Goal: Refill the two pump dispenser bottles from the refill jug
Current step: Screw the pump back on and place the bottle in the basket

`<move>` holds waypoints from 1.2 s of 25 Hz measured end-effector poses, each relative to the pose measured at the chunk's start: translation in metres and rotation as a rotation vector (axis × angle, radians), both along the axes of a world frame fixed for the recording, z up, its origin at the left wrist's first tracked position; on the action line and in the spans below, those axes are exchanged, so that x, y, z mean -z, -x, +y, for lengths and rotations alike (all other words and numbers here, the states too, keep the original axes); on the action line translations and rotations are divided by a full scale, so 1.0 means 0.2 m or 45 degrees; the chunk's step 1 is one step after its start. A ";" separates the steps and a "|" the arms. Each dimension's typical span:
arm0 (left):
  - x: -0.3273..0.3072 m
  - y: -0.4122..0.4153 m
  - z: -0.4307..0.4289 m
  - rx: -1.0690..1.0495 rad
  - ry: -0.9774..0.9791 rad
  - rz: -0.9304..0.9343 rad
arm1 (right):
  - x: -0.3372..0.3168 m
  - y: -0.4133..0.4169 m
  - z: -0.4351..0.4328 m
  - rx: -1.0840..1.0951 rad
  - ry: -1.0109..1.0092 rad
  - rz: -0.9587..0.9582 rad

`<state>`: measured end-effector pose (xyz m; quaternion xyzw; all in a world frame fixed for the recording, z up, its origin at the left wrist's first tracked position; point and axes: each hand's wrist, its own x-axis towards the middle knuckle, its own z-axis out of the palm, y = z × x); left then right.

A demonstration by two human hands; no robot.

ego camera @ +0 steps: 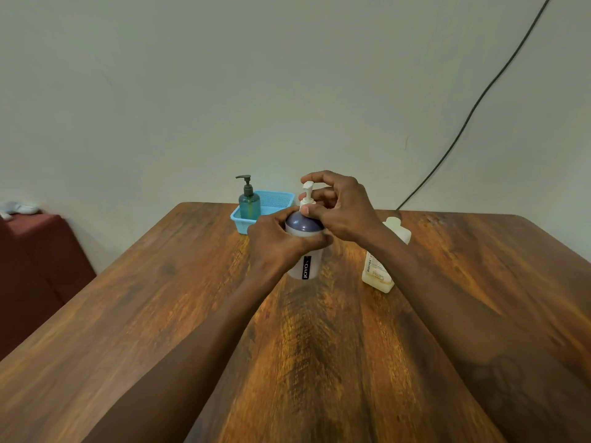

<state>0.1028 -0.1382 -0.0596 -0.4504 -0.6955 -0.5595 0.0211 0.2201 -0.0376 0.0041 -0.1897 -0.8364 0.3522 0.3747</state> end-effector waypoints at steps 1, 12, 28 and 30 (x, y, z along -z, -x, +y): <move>-0.01 -0.01 0.00 -0.031 -0.024 0.006 | 0.00 0.02 0.00 0.032 -0.009 0.041; 0.00 0.14 0.06 0.004 -0.049 0.031 | -0.04 0.11 0.11 -0.251 0.027 -0.030; -0.13 0.49 0.32 -0.134 -0.031 0.165 | -0.14 0.57 0.32 0.203 -0.175 0.039; -0.15 0.53 0.37 -0.126 -0.033 0.188 | -0.13 0.58 0.36 0.116 -0.125 -0.044</move>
